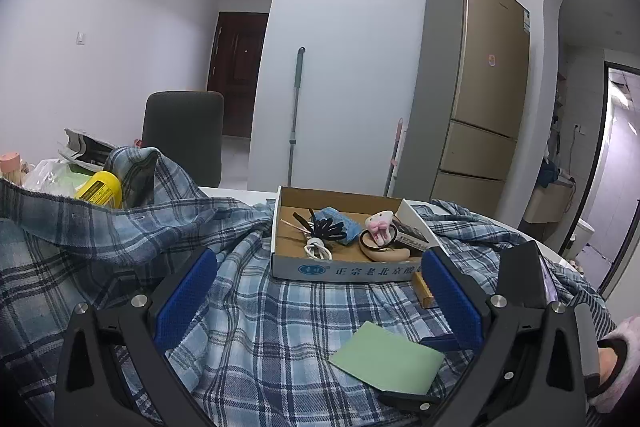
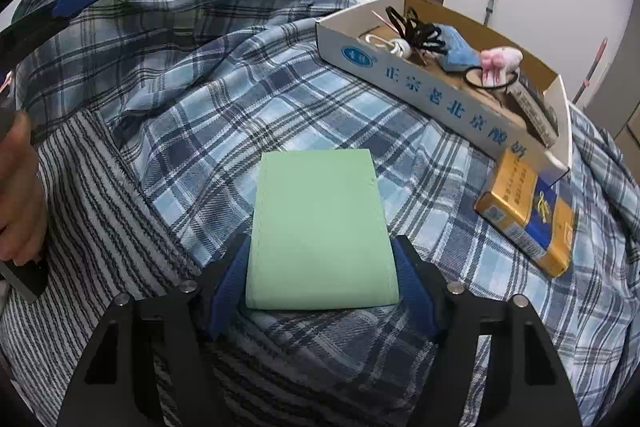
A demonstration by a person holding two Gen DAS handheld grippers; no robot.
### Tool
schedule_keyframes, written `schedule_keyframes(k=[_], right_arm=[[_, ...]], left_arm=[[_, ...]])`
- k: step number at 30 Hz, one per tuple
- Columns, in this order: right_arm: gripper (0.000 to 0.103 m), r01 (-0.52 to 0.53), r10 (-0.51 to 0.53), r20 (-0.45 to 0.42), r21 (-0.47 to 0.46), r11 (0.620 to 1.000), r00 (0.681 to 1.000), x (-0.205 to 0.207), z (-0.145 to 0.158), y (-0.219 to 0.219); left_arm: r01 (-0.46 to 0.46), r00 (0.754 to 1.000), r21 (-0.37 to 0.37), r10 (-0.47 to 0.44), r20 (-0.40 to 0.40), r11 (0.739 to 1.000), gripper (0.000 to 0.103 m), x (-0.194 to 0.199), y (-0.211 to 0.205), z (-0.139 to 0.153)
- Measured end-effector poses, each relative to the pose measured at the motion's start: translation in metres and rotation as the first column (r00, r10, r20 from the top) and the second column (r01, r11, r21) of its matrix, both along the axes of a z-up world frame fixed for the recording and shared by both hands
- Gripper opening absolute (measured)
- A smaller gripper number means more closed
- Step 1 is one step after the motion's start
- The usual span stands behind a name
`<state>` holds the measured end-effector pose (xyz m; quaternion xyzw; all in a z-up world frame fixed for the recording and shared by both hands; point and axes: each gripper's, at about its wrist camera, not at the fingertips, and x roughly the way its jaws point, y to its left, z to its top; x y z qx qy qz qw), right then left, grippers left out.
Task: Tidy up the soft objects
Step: 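Grasp the green sponge pad with the right gripper and lift it, then hold the green pad with the right gripper while the left gripper grasps the gold cigarette pack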
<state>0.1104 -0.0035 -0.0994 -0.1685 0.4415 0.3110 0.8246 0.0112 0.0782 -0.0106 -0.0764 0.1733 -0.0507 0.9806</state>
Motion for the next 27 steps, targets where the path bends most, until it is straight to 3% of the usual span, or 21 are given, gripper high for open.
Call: schedule_keyframes(k=[11,15,19,24,27], right_arm=[[0.069,0.038,-0.044,0.096,0.058,0.998,0.994,-0.001,0.033,-0.02],[0.069,0.068,-0.081,0.167,0.086,0.994,0.983,0.001,0.054,-0.042],[0.069,0.133,-0.168,0.264,0.146,0.98,0.95,0.004,0.076,-0.074],[0.069,0.223,-0.324,0.387,0.284,0.933,0.863,0.001,0.088,-0.116],[0.069,0.251,-0.39,0.394,0.36,0.899,0.832,0.003,0.092,-0.136]], left_arm=[[-0.009,1.0,-0.011,0.009,-0.01,1.0,0.103,0.001,0.004,-0.001],[-0.002,1.0,0.003,0.003,-0.011,1.0,0.103,0.002,0.001,-0.001],[0.007,1.0,0.016,-0.007,-0.003,1.0,0.103,0.0,-0.002,-0.001],[0.012,1.0,0.026,-0.012,-0.01,1.0,0.103,0.001,-0.004,-0.002],[0.012,1.0,0.027,-0.012,-0.015,1.0,0.103,0.002,-0.005,-0.002]])
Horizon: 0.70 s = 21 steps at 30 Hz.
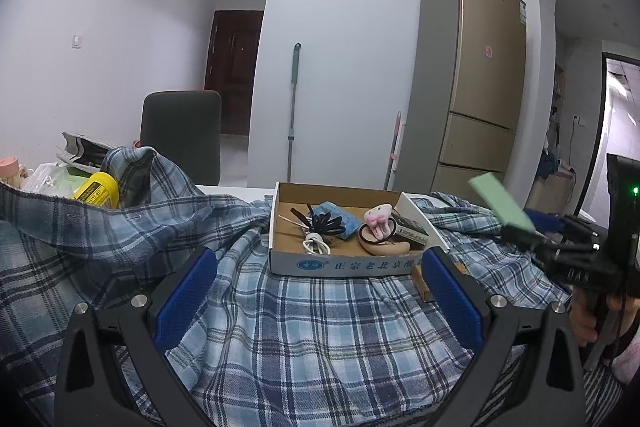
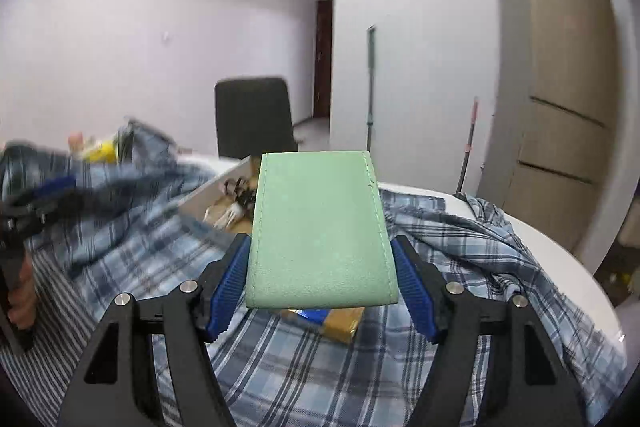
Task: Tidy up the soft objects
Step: 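Hold the green pad with the right gripper while the left gripper grasps the gold cigarette pack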
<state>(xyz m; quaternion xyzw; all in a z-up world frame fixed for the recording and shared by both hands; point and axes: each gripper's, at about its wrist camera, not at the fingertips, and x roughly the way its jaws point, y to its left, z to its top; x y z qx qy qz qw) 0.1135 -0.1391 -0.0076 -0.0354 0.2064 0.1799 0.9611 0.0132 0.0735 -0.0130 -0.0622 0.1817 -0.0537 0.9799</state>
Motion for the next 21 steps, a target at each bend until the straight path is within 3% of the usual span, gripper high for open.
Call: schedule_keyframes(k=[3,7,15,21], right_arm=[[0.069,0.052,-0.053,0.031,0.053,0.997,0.998,0.001,0.003,-0.012],[0.069,0.07,-0.072,0.035,0.052,0.996,0.997,0.001,-0.001,-0.012],[0.069,0.112,-0.116,0.051,0.074,0.991,0.992,-0.004,-0.001,-0.021],[0.069,0.231,-0.234,0.047,0.074,0.97,0.971,-0.004,-0.001,-0.03]], left_arm=[[0.002,1.0,0.001,-0.002,-0.007,1.0,0.103,0.001,0.0,0.0],[0.014,1.0,0.013,-0.013,-0.014,1.0,0.103,0.001,-0.002,0.001],[0.043,0.999,0.152,-0.043,-0.003,0.988,0.103,0.001,-0.036,0.015],[0.068,0.994,0.143,-0.055,-0.096,0.987,0.103,0.028,-0.073,0.022]])
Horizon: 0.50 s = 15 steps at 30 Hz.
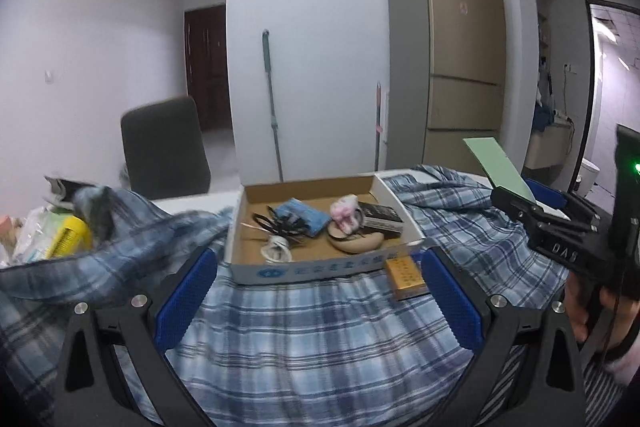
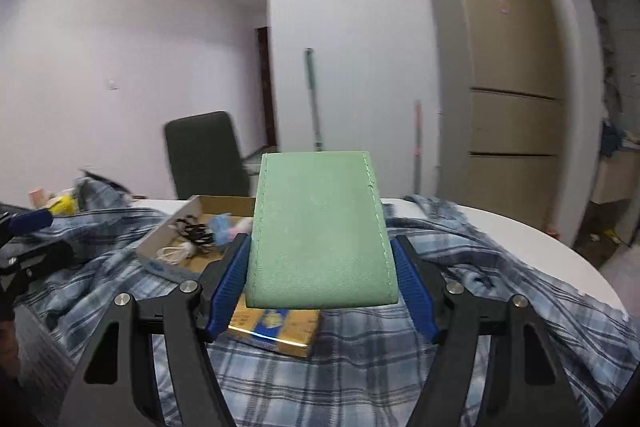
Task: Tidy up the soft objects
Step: 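Hold the green pad with the right gripper while the left gripper grasps the gold cigarette pack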
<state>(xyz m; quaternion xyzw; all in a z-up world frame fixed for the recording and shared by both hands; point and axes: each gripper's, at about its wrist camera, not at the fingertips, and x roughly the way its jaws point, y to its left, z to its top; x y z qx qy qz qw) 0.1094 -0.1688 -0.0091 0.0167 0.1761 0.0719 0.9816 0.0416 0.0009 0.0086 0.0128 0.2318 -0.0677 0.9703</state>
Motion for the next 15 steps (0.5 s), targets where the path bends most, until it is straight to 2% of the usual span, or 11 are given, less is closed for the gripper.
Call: schedule_keyframes(k=[2,4,8,11,15], right_arm=[[0.069,0.047,-0.047,-0.019,-0.004,0.999,0.999,0.002,-0.001,-0.004],[0.069,0.057,-0.056,-0.028,0.032,0.998,0.998,0.002,0.0,-0.012],[0.069,0.103,-0.1,-0.036,0.091,0.991,0.994,0.001,0.005,-0.031],[0.069,0.133,-0.128,-0.053,0.109,0.985,0.99,0.001,0.007,-0.041],[0.069,0.131,-0.122,-0.094,0.1,0.986,0.988,0.007,0.002,-0.04]], left_arm=[[0.015,0.999,-0.017,-0.015,-0.039,1.0,0.103,0.011,-0.016,-0.003],[0.033,0.998,-0.021,-0.034,-0.059,0.999,0.103,0.021,-0.033,-0.008],[0.061,0.992,0.014,-0.059,-0.108,0.998,0.103,0.045,-0.065,-0.02],[0.085,0.972,0.013,-0.08,-0.223,0.996,0.103,0.065,-0.083,-0.041],[0.12,0.941,-0.002,-0.115,-0.319,0.993,0.103,0.083,-0.099,-0.064]])
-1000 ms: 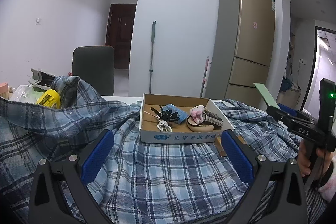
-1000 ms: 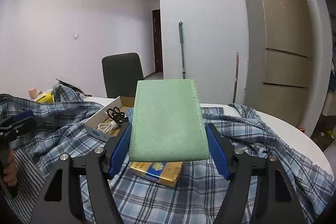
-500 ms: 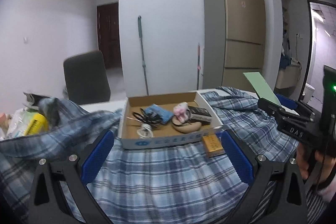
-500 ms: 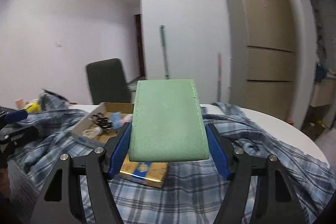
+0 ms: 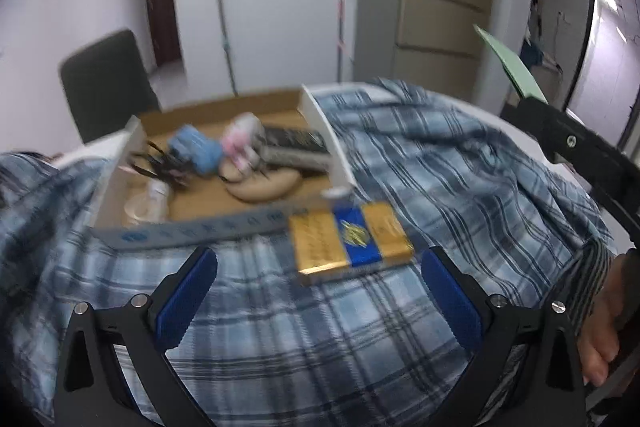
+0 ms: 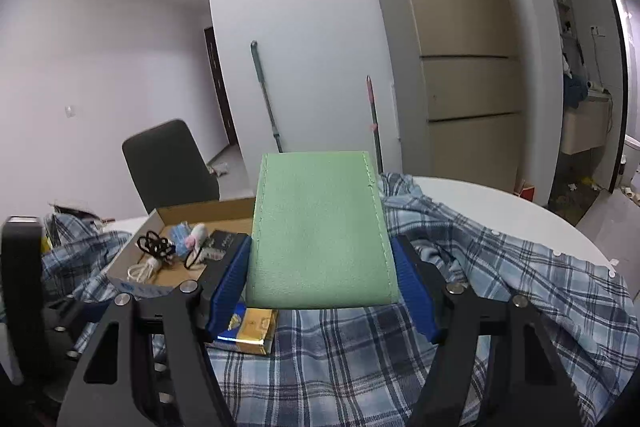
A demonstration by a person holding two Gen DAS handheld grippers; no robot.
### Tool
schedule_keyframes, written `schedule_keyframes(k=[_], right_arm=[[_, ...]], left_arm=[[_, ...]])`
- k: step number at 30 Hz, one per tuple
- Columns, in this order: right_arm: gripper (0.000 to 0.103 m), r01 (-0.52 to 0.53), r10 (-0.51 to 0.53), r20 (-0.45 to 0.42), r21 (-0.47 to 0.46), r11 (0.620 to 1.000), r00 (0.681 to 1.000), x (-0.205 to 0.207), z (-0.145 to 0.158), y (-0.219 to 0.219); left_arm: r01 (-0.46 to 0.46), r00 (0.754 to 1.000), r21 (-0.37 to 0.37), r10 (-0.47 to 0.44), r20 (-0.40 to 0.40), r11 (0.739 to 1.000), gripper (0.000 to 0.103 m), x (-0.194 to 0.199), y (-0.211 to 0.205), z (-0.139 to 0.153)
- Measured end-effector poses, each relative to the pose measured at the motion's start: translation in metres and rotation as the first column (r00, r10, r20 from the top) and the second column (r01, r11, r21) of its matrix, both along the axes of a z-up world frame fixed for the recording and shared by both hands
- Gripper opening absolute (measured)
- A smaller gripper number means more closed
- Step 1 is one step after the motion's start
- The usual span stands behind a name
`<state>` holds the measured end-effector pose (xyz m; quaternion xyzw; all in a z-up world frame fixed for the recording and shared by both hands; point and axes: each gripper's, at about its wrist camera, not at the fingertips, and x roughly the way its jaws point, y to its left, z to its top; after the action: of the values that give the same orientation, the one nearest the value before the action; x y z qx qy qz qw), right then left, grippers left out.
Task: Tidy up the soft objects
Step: 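Hold the green pad with the right gripper while the left gripper grasps the gold cigarette pack, then carry the gold pack and green pad over the box with both grippers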
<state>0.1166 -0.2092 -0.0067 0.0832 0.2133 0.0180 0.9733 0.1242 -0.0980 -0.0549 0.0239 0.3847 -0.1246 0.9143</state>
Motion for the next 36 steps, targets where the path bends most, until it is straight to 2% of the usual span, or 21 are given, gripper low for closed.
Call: schedule_keyframes(k=[6,12,22,24,28,30,36], right_arm=[[0.069,0.005,-0.004,-0.053,0.032,0.999,0.999,0.009,-0.006,-0.008],[0.069,0.012,-0.007,-0.099,0.052,0.999,0.995,0.016,-0.013,-0.01],[0.069,0.009,-0.004,-0.106,0.043,0.999,0.994,0.016,-0.014,-0.006],[0.069,0.01,-0.005,-0.11,0.044,0.999,0.994,0.017,-0.014,-0.006],[0.069,0.008,-0.003,-0.115,0.039,0.999,0.993,0.017,-0.015,-0.005],[0.069,0.008,-0.003,-0.116,0.038,0.999,0.993,0.018,-0.014,-0.005],[0.069,0.012,-0.007,-0.112,0.04,0.999,0.994,0.018,-0.015,-0.006]], left_arm=[[0.004,0.992,-0.049,-0.01,-0.123,0.999,0.103,0.024,-0.012,-0.025],[-0.027,0.981,-0.068,0.013,-0.194,0.997,0.103,0.045,-0.015,-0.039],[-0.014,0.974,-0.037,0.006,-0.228,0.999,0.103,0.061,-0.029,-0.048],[-0.036,0.974,-0.001,0.034,-0.223,0.999,0.103,0.063,-0.032,-0.051],[-0.034,0.974,-0.005,0.032,-0.223,0.999,0.101,0.064,-0.031,-0.052],[-0.039,0.978,0.001,0.039,-0.204,0.999,0.091,0.061,-0.03,-0.049],[-0.001,0.989,-0.026,-0.002,-0.147,1.0,0.09,0.04,-0.021,-0.034]])
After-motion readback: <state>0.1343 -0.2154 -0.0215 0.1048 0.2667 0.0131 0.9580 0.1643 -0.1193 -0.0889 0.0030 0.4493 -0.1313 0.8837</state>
